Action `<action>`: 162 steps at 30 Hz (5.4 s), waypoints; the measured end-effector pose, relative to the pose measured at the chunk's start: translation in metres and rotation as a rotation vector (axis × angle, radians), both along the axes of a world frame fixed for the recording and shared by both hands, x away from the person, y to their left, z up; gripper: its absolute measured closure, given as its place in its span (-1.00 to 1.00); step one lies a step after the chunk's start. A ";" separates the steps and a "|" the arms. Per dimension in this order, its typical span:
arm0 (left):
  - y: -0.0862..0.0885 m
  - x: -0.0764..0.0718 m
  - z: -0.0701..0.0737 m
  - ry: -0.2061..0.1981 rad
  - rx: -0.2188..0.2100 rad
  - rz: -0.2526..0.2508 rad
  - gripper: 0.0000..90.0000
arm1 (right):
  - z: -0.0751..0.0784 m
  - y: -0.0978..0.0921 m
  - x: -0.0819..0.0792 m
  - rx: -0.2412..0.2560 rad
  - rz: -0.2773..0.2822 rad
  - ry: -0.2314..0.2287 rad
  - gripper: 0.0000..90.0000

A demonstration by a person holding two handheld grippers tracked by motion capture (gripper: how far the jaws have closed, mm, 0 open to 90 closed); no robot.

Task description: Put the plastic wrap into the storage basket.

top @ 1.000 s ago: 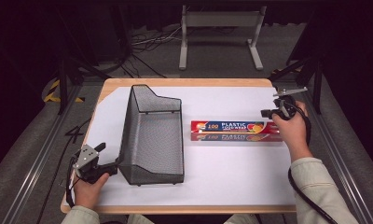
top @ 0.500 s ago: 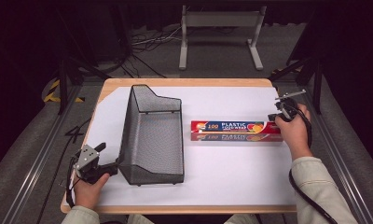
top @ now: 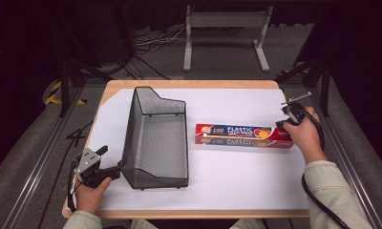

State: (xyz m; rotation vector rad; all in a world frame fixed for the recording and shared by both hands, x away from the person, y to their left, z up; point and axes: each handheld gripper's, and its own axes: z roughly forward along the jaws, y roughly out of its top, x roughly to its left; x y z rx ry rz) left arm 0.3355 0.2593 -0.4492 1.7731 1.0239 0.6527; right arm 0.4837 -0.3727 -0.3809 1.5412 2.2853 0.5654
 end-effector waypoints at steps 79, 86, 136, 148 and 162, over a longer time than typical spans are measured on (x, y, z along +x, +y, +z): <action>0.004 -0.002 0.005 -0.014 -0.041 0.030 -0.63 | 0.045 0.084 -0.104 0.466 0.515 -0.397 -0.57; 0.005 -0.002 0.005 -0.015 -0.037 0.029 -0.63 | 0.036 0.102 -0.097 0.378 0.509 -0.358 -0.63; 0.004 -0.001 0.004 -0.017 -0.025 0.028 -0.63 | -0.031 0.125 -0.069 -0.053 0.548 0.095 -0.22; 0.004 -0.001 0.004 -0.016 -0.024 0.033 -0.63 | -0.027 0.127 -0.072 -0.071 0.584 0.100 -0.10; 0.004 -0.001 0.005 -0.018 -0.026 0.035 -0.62 | 0.003 0.126 -0.079 0.000 0.570 0.021 -0.10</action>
